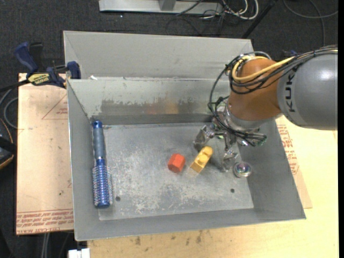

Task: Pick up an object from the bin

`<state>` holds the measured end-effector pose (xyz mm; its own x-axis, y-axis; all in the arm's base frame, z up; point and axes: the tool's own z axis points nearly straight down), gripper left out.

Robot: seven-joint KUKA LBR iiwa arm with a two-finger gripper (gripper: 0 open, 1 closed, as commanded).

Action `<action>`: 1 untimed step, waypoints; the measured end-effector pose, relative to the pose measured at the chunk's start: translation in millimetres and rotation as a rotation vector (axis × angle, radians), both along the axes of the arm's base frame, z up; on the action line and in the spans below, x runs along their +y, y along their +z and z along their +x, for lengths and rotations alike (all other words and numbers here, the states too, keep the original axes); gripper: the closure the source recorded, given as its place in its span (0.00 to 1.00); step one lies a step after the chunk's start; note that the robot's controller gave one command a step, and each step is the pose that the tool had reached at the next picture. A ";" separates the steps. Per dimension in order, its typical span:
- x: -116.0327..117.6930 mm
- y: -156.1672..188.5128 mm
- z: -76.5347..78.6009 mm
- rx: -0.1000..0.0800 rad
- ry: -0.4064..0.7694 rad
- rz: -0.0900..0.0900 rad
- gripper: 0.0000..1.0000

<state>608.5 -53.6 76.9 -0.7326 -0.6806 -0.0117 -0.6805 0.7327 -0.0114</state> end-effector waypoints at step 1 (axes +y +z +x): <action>-0.4 2.8 2.6 0.007 -0.001 0.001 0.00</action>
Offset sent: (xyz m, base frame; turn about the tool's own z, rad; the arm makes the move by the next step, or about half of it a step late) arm 0.0000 0.0000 0.0000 0.0001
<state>611.1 -54.1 79.6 -0.7337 -0.6794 -0.0066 -0.6794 0.7337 -0.0059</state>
